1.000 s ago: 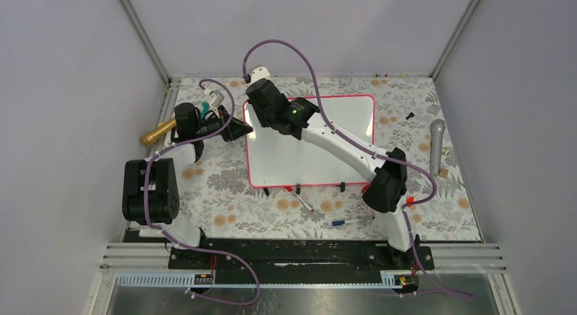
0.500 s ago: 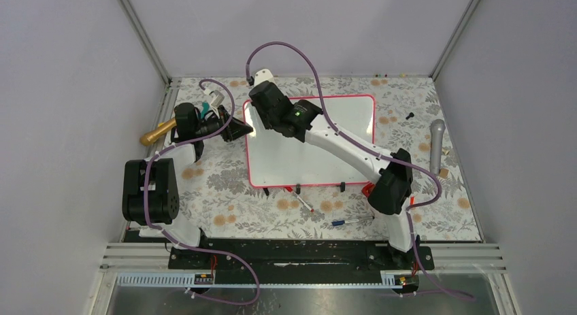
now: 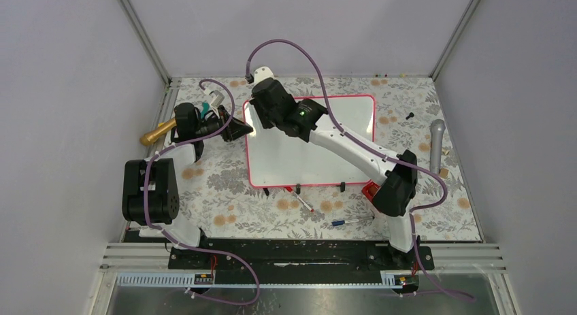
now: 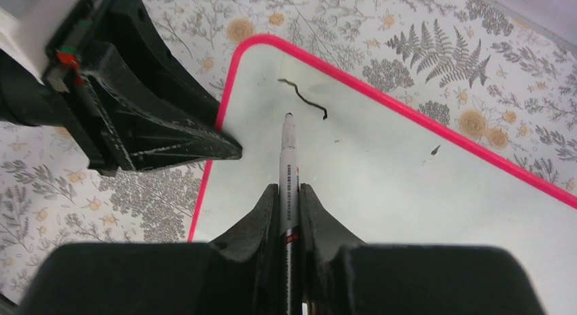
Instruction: Write a sentence on the whiteboard
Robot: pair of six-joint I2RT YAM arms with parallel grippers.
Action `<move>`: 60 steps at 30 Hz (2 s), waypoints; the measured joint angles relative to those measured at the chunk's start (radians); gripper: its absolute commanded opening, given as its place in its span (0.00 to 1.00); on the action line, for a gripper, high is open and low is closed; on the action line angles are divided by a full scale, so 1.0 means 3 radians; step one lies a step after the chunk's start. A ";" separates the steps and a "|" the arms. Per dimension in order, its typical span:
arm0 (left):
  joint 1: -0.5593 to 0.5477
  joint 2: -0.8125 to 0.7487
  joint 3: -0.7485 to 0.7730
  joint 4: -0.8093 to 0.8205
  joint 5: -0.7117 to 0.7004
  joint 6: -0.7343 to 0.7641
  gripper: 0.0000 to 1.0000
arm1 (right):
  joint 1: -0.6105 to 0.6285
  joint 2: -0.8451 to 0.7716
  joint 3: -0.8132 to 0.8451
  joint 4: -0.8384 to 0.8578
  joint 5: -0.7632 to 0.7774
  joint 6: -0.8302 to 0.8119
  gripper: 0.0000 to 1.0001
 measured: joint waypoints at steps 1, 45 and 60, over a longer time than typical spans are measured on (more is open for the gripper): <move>0.0000 0.0000 0.0000 0.0000 0.0000 0.0000 0.14 | 0.0000 0.0008 0.0050 -0.0015 -0.0004 0.0000 0.00; -0.0006 0.0000 0.0000 -0.0006 0.0000 0.0036 0.14 | 0.0000 0.0290 0.0483 -0.0258 0.0145 -0.0065 0.00; -0.0011 0.0000 0.0000 -0.0014 -0.0004 0.0047 0.14 | 0.0000 0.0395 0.0557 -0.0318 0.0154 -0.0080 0.00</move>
